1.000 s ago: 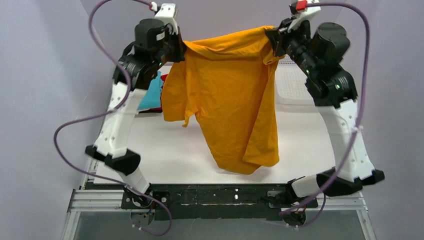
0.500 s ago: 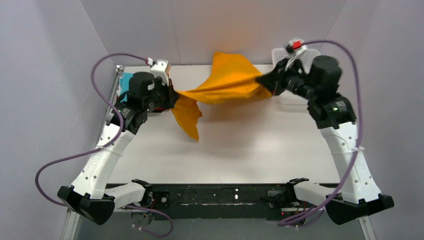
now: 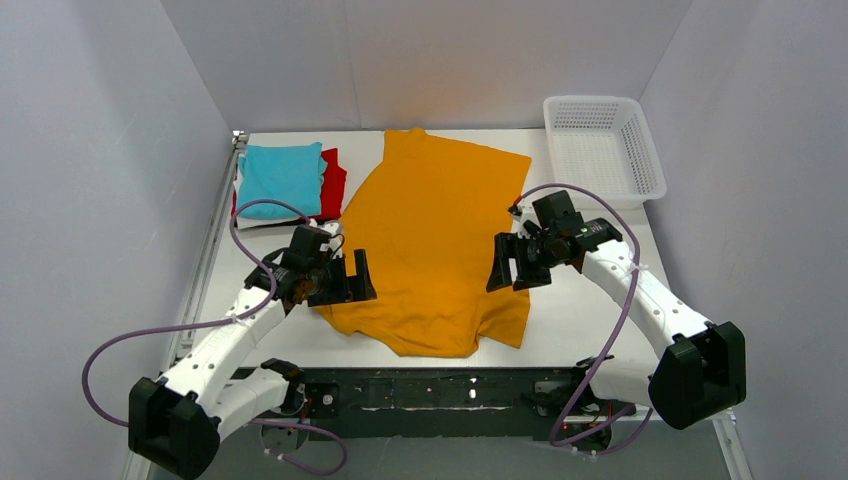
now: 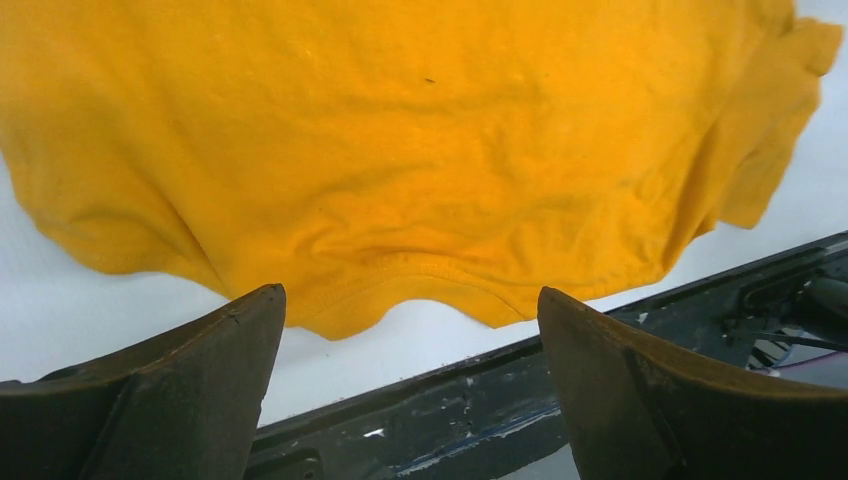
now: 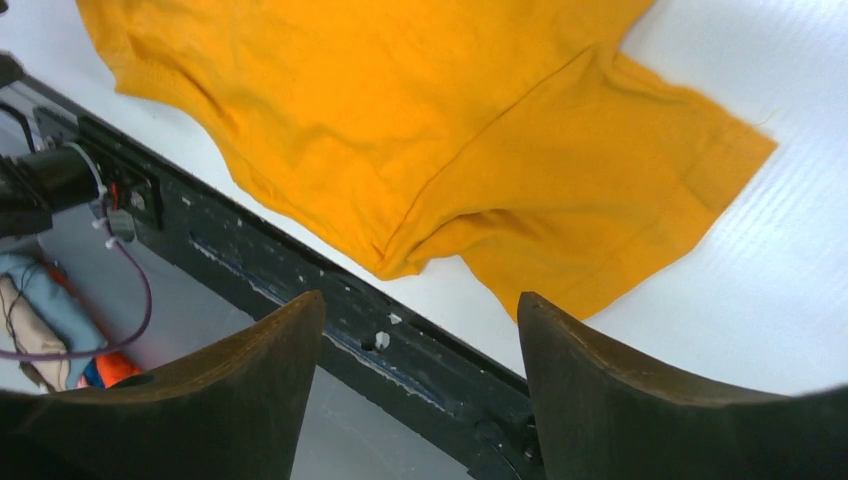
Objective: Fold and stack the t-shirts
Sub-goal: Flatten out the tshirt
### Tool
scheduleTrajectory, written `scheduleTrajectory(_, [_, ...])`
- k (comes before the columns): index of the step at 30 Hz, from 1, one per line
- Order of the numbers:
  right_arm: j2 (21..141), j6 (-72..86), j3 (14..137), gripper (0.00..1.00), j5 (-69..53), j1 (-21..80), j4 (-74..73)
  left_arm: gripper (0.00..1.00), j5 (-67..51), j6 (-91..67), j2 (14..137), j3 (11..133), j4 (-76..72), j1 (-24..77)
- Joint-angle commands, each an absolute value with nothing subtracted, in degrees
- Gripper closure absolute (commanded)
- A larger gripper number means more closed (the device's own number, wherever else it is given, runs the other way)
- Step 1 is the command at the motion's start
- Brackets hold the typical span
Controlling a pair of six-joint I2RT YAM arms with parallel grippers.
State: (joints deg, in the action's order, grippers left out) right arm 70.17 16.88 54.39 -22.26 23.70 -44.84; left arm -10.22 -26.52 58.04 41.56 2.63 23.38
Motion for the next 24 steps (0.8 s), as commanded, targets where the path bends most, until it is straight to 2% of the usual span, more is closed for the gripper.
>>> scheduleTrajectory(1, [68.6, 17.9, 61.3, 0.19, -18.1, 23.6, -43.5, 0.02, -8.5, -29.9, 53.1, 45.3, 9.7, 23.5])
scheduleTrajectory(5, [68.3, 20.2, 62.1, 0.16, -15.6, 23.6, -32.8, 0.02, -6.3, -32.4, 56.6, 48.2, 8.1, 23.5])
scheduleTrajectory(9, [77.3, 20.8, 65.2, 0.13, -16.3, 23.6, -22.4, 0.02, -3.9, -41.5, 65.3, 49.9, 6.4, 23.4])
scheduleTrajectory(13, [93.7, 18.5, 77.4, 0.19, -15.8, 23.5, -26.0, 0.02, -10.2, -46.1, 71.7, 46.6, 1.6, 23.5])
scheduleTrajectory(17, [107.6, 18.7, 88.3, 0.23, -16.2, 23.5, -29.6, 0.02, -7.7, -46.7, 74.3, 42.6, 2.4, 23.6])
scheduleTrajectory(21, [115.1, 20.0, 92.0, 0.24, -16.6, 23.6, -29.7, 0.02, -5.2, -47.0, 74.6, 39.8, 2.8, 23.5])
scheduleTrajectory(24, [117.1, 20.3, 90.4, 0.25, -15.8, 23.6, -29.5, 0.02, -2.9, -47.1, 76.2, 38.8, 2.3, 23.4])
